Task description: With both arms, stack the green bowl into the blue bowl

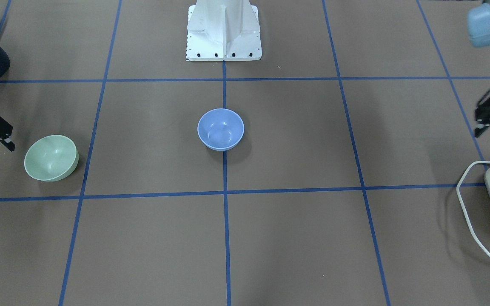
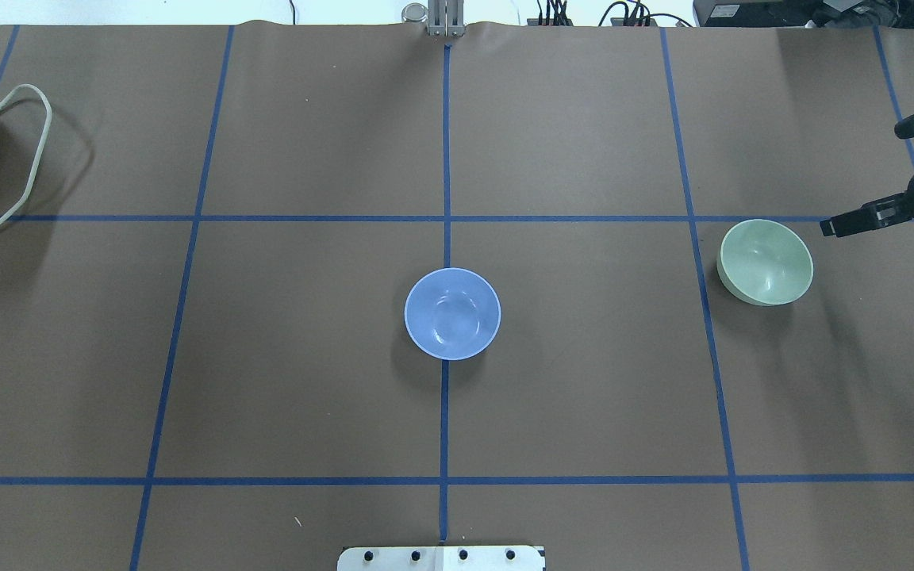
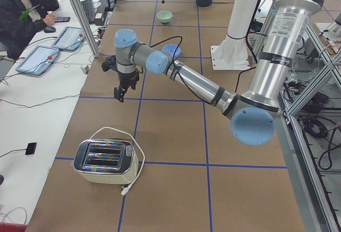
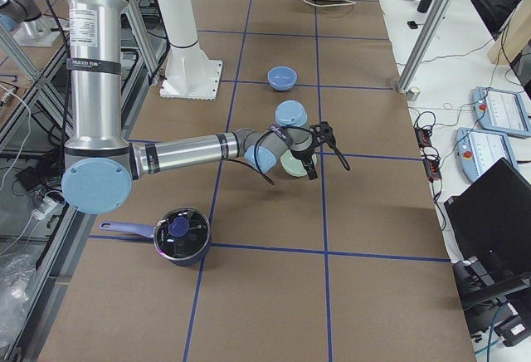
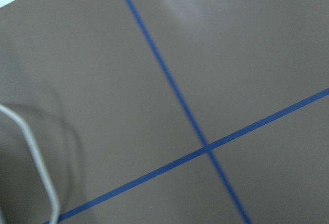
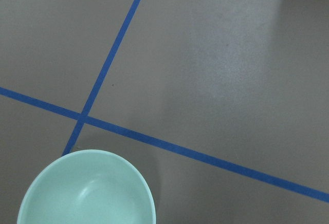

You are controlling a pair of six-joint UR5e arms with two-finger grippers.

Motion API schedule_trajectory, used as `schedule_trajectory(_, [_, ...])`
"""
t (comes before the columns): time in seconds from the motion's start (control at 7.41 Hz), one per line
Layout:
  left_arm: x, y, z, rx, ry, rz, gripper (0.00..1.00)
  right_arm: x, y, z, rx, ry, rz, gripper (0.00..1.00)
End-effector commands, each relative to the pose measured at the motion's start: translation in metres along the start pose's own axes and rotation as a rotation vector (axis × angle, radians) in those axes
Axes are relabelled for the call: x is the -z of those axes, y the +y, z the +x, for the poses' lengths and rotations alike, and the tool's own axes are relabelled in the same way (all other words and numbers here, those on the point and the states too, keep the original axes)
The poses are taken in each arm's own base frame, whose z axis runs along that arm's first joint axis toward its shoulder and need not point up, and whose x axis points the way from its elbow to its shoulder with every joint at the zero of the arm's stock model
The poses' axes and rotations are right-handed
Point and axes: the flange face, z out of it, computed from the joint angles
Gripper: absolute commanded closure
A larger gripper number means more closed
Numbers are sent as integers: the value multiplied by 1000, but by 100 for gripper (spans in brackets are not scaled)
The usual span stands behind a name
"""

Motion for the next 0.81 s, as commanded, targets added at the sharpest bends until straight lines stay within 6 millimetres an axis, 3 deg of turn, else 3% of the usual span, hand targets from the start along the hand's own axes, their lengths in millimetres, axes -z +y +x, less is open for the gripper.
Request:
schedule_trajectory(0.0, [13,73,-90,-71,10,-1,2,-38,-9,-39,40,17,-130,1])
schedule_trajectory(0.13, [20,106,-126,18,0,-13,2,-45,-7,-34,89,20,-149,1])
schedule_trajectory(0.27, [15,139,-142,66,7,-16,2,-52,-5,-28,89,26,-162,6])
schedule_trajectory(0.4, [6,159,-144,98,12,-28,2,-62,0,-18,79,38,-176,14])
schedule_trajectory(0.67, [5,161,-144,99,13,-31,2,-74,4,-8,61,43,-200,35])
